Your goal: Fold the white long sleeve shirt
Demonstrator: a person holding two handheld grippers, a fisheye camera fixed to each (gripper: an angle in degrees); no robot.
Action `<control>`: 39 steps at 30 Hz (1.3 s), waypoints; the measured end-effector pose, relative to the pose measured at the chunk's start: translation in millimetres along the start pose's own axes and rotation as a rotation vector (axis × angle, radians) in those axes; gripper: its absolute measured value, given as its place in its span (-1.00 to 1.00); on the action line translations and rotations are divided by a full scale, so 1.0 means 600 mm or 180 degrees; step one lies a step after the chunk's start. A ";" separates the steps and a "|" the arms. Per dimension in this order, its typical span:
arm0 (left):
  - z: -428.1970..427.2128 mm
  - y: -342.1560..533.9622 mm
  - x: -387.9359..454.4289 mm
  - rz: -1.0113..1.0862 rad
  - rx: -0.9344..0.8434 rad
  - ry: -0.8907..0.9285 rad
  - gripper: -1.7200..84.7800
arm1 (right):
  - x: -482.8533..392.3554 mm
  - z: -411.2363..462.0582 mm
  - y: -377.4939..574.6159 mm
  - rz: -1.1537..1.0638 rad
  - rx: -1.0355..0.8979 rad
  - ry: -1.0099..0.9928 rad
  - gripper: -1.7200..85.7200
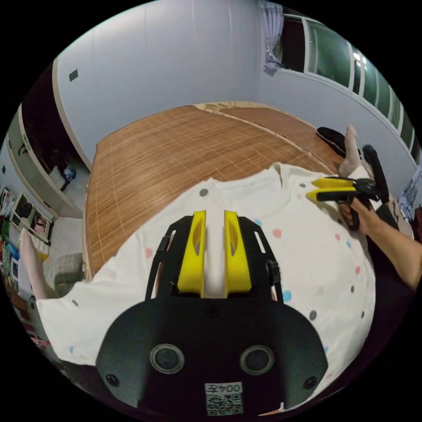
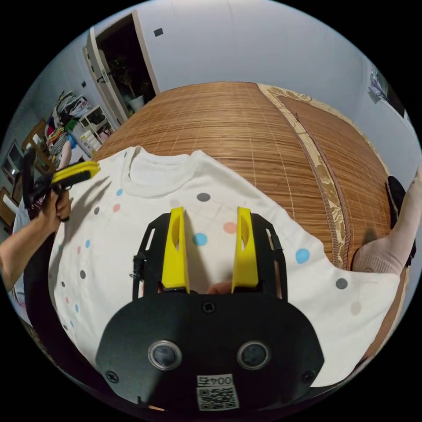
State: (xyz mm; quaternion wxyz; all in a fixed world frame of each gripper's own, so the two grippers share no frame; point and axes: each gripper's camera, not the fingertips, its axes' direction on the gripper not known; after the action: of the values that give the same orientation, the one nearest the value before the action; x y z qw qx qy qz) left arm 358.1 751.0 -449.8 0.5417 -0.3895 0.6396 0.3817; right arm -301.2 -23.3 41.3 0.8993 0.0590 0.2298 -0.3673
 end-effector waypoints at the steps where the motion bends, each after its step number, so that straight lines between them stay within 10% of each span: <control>1: 0.006 -0.010 0.000 0.0016 0.0004 -0.0027 -0.83 | -0.003 0.002 0.000 -0.0010 -0.0003 0.0024 -0.58; 28: 0.089 -0.023 -0.040 -0.0017 -0.0394 -0.0083 -0.76 | -0.006 0.014 -0.010 0.0238 0.0144 -0.0051 -0.72; 39: 0.098 -0.026 -0.051 -0.0045 -0.0346 -0.0058 -0.76 | -0.113 0.021 -0.072 -0.0783 0.0573 0.0073 -0.66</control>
State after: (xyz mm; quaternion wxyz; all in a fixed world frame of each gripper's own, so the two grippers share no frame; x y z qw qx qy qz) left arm 398.7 800.7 -427.7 0.5281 -0.4194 0.6103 0.4156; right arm -368.5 -15.2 86.3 0.8359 0.1150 0.2118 -0.4931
